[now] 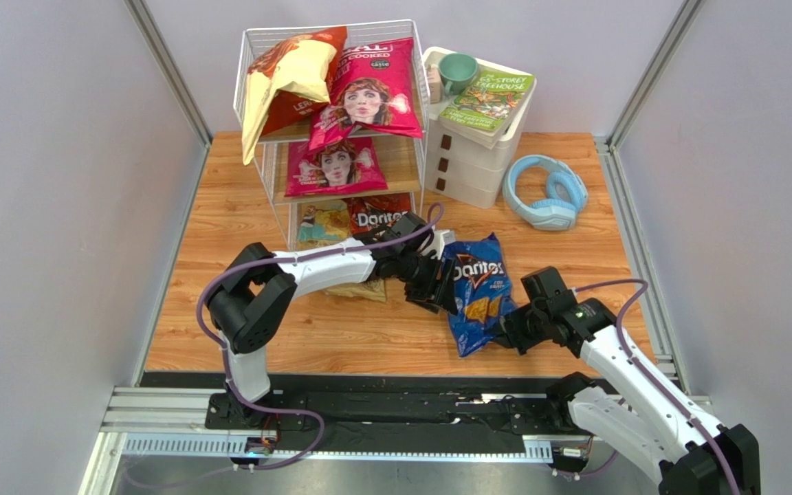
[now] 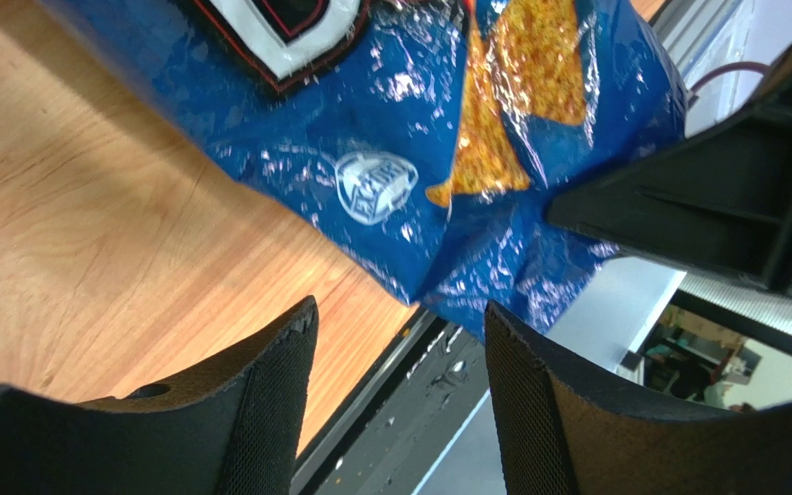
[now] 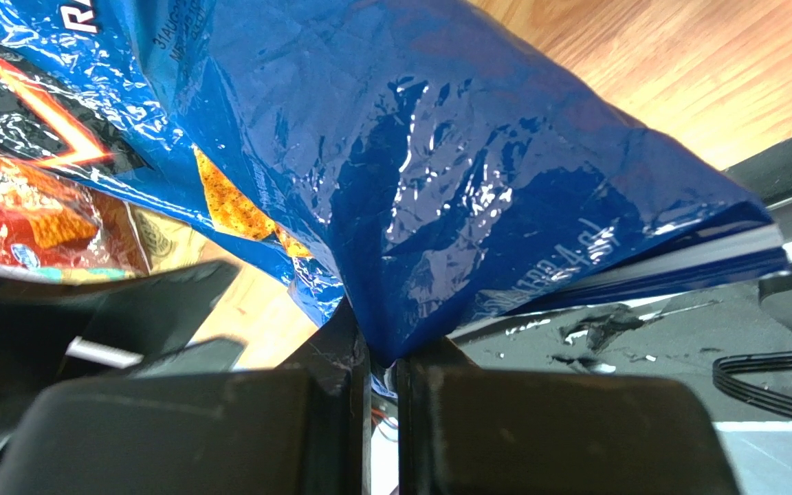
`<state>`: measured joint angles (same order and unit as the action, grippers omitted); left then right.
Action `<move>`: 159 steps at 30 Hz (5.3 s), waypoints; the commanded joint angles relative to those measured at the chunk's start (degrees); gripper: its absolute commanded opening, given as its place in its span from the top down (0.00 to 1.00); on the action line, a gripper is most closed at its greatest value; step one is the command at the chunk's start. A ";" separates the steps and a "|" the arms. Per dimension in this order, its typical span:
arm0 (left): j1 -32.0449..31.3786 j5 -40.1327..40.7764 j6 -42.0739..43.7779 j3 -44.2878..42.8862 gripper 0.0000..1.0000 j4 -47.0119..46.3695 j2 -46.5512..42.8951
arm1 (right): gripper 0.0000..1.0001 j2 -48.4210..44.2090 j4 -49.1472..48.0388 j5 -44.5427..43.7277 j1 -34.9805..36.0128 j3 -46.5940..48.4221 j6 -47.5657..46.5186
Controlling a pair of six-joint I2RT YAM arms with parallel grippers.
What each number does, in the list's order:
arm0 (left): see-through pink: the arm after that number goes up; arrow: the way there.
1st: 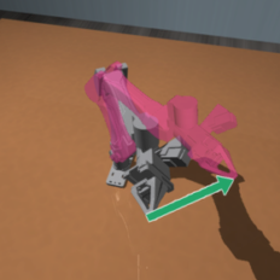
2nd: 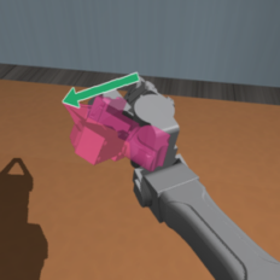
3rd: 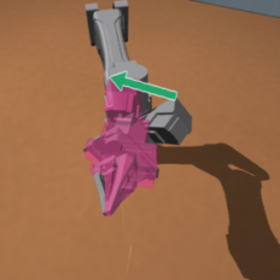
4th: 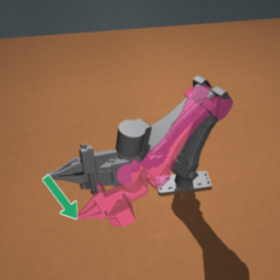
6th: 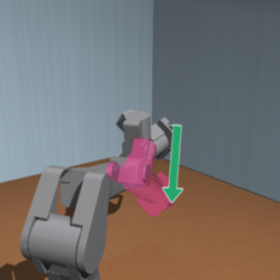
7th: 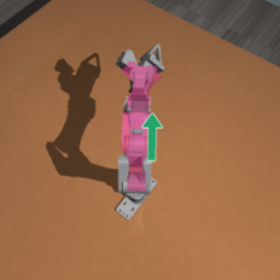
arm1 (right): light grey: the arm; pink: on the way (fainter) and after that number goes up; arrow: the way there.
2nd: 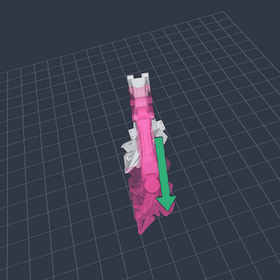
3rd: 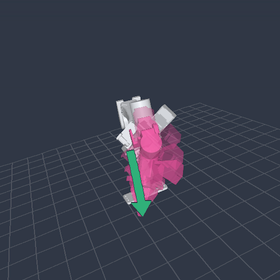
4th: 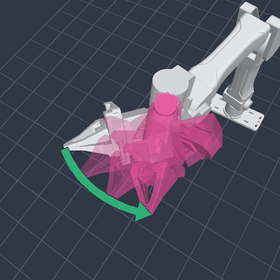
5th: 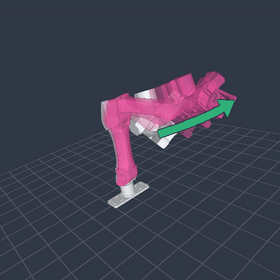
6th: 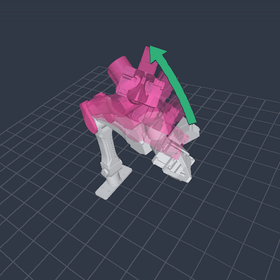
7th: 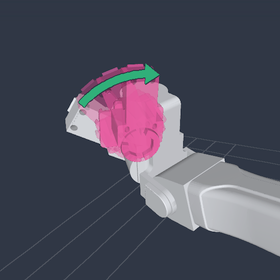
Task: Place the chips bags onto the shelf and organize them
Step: Pick up the potato chip from the center of the board, then place the potato chip on the shelf.
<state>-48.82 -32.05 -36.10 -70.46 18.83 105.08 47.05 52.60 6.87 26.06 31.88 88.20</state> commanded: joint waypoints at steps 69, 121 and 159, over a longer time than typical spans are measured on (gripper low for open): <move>-1.37 -7.15 -8.33 1.12 0.79 -9.03 1.11 | 1.00 1.83 -7.69 1.30 4.96 -3.32 -0.39; 15.86 35.48 -15.41 15.70 0.48 42.69 -56.56 | 1.00 16.23 -4.76 31.09 7.68 51.46 -29.95; 19.20 33.28 -12.42 19.48 0.49 40.59 -57.62 | 1.00 32.75 -34.66 9.21 14.54 55.49 -30.81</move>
<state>-29.91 1.74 -49.56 -51.66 60.45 48.31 79.55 28.77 19.59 40.73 87.02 58.85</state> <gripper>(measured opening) 0.513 0.023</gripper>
